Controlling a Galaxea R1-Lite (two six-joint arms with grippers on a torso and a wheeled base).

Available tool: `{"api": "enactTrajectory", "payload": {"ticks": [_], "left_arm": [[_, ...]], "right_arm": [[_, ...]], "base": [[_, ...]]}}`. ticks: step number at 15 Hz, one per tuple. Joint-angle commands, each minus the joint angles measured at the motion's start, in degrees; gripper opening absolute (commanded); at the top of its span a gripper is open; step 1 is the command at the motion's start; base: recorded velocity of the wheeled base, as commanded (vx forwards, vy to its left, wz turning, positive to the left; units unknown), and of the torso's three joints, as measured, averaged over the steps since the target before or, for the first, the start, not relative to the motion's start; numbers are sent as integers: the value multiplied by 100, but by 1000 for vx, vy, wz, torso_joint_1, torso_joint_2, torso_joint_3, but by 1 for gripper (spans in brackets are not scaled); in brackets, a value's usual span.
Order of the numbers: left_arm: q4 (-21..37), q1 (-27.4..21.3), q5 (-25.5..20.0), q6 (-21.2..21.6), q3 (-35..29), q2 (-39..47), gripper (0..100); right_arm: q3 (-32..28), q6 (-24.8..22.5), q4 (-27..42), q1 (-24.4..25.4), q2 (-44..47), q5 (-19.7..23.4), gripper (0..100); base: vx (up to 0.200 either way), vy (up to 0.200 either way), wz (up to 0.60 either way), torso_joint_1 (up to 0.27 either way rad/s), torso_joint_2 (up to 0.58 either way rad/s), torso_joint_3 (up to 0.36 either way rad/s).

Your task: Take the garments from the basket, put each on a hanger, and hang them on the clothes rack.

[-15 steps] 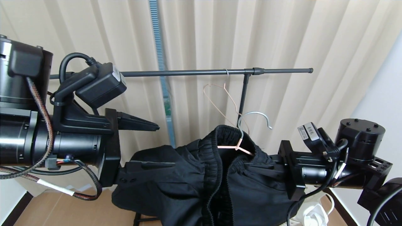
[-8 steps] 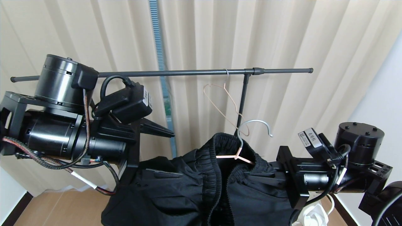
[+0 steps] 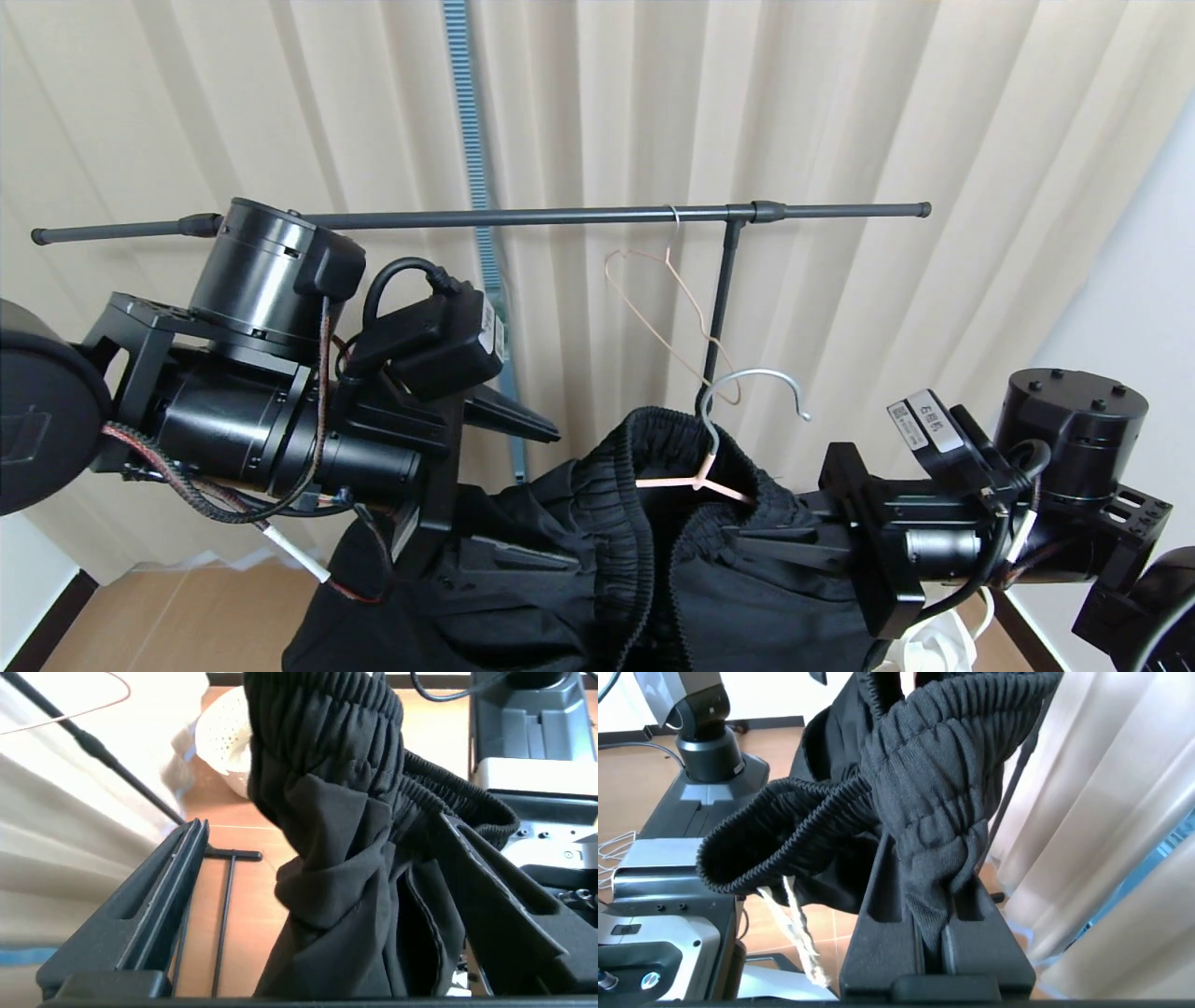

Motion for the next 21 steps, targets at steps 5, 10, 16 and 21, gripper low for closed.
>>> {"api": "enactTrajectory", "payload": {"ticks": [5, 10, 16, 21], "left_arm": [[-7, -70, -1, 1, 137, 166, 100], [-16, -141, 8, 1, 181, 219, 0], [-42, -141, 25, 10, 383, 87, 0], [-60, -123, 34, 1, 427, -54, 0]], "right_arm": [[44, 5, -2, 92, -240, 2, 0], [70, 5, -2, 127, -258, 2, 0], [88, -39, -2, 127, -337, -7, 0], [88, -39, -2, 127, -346, -7, 100]], "base": [[0, 0, 0, 0, 0, 0], [0, 0, 0, 0, 0, 0], [0, 0, 0, 0, 0, 0], [0, 0, 0, 0, 0, 0]]}}
